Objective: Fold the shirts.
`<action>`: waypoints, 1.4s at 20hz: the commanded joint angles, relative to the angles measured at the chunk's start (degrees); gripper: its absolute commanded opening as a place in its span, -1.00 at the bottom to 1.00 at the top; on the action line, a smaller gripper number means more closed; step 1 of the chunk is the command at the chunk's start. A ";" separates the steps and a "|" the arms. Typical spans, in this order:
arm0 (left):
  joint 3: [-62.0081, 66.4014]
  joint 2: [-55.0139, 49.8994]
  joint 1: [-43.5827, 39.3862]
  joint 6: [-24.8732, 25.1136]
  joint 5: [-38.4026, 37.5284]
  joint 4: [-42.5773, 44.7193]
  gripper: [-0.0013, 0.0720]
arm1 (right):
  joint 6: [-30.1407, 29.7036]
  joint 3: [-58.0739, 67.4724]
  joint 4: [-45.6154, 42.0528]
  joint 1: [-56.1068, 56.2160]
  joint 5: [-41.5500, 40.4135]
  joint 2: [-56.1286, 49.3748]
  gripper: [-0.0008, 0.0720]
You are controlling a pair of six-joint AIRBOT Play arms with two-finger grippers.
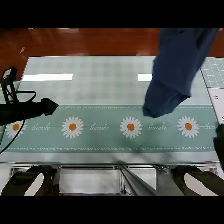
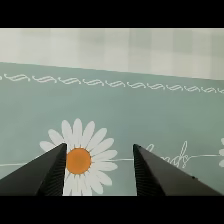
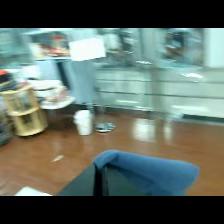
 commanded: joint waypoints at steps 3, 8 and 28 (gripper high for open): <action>-0.48 0.26 2.36 3.30 3.37 -0.35 0.42 | 6.32 0.13 -8.92 16.15 5.44 -0.70 -0.92; -0.50 0.31 10.25 3.76 3.30 -0.92 0.42 | 11.26 -13.03 -12.66 30.14 13.75 -1.70 -0.92; -0.57 -8.04 11.10 11.23 3.02 -8.87 0.41 | 27.54 -45.35 -33.64 10.93 13.25 2.45 0.14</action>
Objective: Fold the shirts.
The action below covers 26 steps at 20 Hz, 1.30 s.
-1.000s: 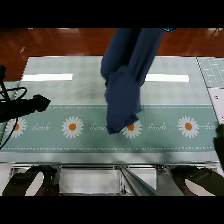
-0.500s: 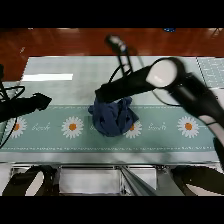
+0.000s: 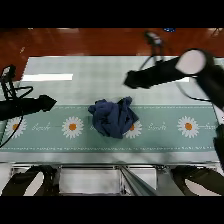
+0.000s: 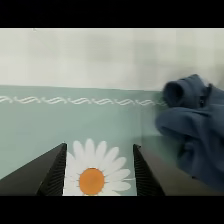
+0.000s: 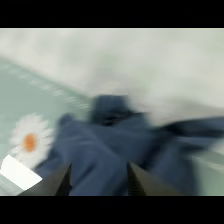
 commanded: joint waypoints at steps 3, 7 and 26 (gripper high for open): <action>-0.04 -14.73 5.90 7.76 -6.84 -22.10 0.41 | 8.22 -18.91 -16.24 -20.87 6.36 18.95 0.14; 0.04 -34.84 -1.77 22.56 -11.63 -41.24 0.42 | 6.45 -36.26 -8.28 -24.37 5.29 28.13 0.14; 11.02 -47.95 -16.81 29.94 -1.33 -45.57 -0.92 | 6.12 -50.93 6.47 -24.30 3.58 36.46 0.13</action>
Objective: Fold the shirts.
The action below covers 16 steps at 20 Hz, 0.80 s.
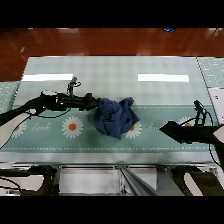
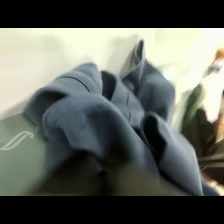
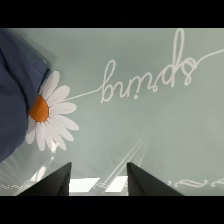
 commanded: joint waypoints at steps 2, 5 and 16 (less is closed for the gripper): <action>4.81 -0.04 -0.07 -0.92 -4.46 9.60 -0.92 | -0.13 -0.57 2.56 0.00 -0.59 0.04 0.13; 6.16 -0.04 1.09 -0.92 -5.49 10.08 -0.92 | 1.05 -2.08 3.93 5.20 -3.30 0.04 0.13; 6.25 0.17 1.44 -0.90 -7.72 11.10 -0.92 | -6.01 -2.03 26.21 30.05 -28.96 -24.72 0.13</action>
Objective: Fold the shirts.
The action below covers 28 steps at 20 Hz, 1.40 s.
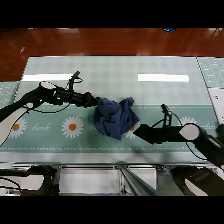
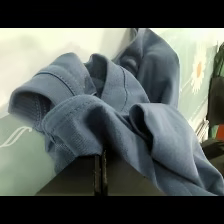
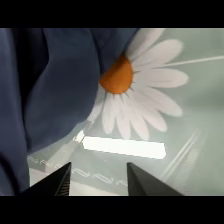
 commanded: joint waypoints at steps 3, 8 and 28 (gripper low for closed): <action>0.04 0.22 0.02 -0.02 -2.51 0.81 -0.92 | -6.60 3.17 6.86 1.40 -7.15 -13.14 0.13; 0.04 0.22 0.02 -0.04 -2.45 0.79 -0.92 | -12.68 11.19 9.62 1.05 -4.46 -22.77 0.13; 31.23 34.95 27.43 -6.56 -8.92 0.79 -0.92 | -14.29 74.71 -15.67 -16.15 25.29 0.20 -0.92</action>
